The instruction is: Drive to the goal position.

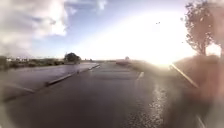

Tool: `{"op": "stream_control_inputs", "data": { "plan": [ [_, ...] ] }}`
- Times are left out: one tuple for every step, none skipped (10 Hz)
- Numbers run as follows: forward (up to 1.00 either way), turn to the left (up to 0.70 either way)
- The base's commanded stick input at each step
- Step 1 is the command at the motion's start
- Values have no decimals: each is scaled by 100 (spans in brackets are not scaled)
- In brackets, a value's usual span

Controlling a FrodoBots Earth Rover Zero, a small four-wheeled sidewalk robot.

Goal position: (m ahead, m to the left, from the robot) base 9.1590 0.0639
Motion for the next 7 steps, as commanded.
{"op": "stream_control_inputs", "data": {
  "plan": [
    [70, 0],
    [70, 0],
    [70, 0],
    [70, 0],
    [70, 0],
    [70, 0],
    [70, 0]
  ]
}}
